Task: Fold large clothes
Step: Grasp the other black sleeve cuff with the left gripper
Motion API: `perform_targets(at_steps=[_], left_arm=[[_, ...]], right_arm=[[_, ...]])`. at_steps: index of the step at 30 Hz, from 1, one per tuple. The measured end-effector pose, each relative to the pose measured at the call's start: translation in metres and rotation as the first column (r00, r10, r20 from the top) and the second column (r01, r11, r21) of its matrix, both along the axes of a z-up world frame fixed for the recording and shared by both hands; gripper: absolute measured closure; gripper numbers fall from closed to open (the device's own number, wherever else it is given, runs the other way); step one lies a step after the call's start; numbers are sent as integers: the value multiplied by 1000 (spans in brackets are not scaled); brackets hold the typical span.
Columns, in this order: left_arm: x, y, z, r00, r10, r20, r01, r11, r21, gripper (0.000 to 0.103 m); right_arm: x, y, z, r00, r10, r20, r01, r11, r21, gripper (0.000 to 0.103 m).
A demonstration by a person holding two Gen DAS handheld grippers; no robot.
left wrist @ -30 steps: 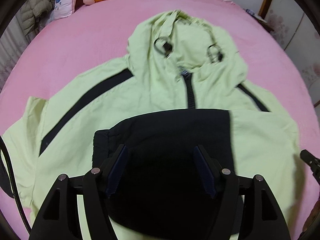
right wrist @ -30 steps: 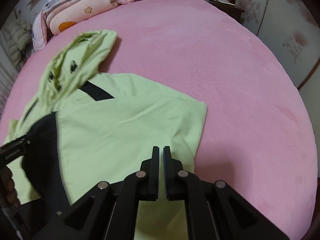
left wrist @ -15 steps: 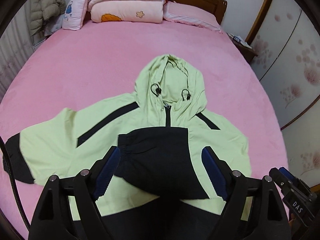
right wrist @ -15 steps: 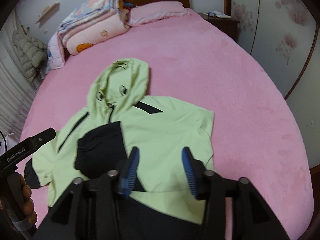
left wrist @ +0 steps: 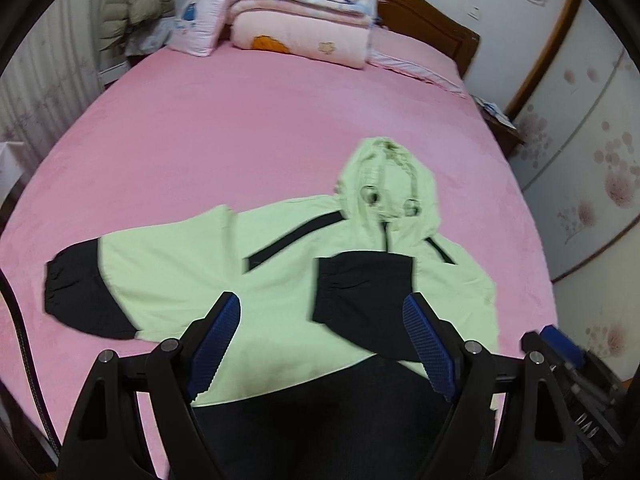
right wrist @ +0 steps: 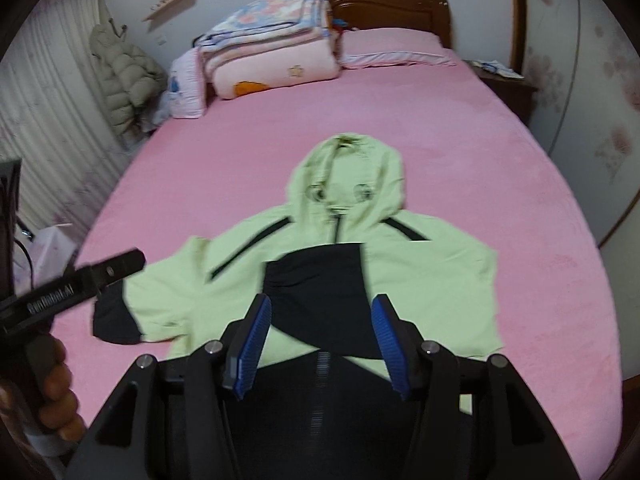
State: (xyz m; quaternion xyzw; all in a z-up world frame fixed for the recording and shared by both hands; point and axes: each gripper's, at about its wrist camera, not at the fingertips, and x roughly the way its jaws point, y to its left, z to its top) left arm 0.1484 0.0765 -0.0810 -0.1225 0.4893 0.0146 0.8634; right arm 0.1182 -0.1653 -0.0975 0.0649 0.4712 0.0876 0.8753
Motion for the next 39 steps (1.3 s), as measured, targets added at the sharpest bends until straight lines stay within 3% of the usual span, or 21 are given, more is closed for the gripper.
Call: perform_targets(at_steps=[6,13,17,21,23,26,29,31,32,35,37,39], left_arm=[[-30,94,-15,995,79,-62,-81,996,-25,20],[-69,240,-82,957,239,-167,-259,960,-110,20],[-89,317,-144,905,361,-225,-399,904,-153,21],[-99,381,-214,841,461,-282,-523,826,-209,33],[-98,394,-239,822,490,-290,-556,799,-227,39],[-94,415,-271,795,531,-294,-601,753,-267,40],[-91,420,-284,782,561,-271,-621,731,-283,40],[-88,416,-285,782,574,-243,-623,736,-264,40],[-87,414,-285,782,577,-237,-623,741,-252,46],[-83,410,-281,785,578,-221,-617,759,-206,96],[-82,411,-278,779,586,-223,-625,751,-212,99],[-79,405,-265,783,588,-202,-620,766,-172,101]], right_arm=[[-2,72,7,999,27,18,-29,994,106,47],[7,196,-16,988,148,32,-151,983,103,47],[14,275,-50,965,263,-11,-261,961,94,47],[20,334,-86,942,333,-48,-328,940,96,47],[24,357,-104,931,358,-63,-351,931,100,47],[28,384,-128,918,385,-94,-377,922,94,47],[32,394,-147,908,400,-121,-390,915,100,47],[34,393,-157,905,402,-137,-391,915,105,47],[35,392,-160,905,400,-144,-388,916,106,47],[41,381,-169,908,379,-176,-362,924,123,47],[43,373,-172,911,367,-188,-347,929,131,47],[45,362,-171,917,351,-187,-331,934,130,47]])
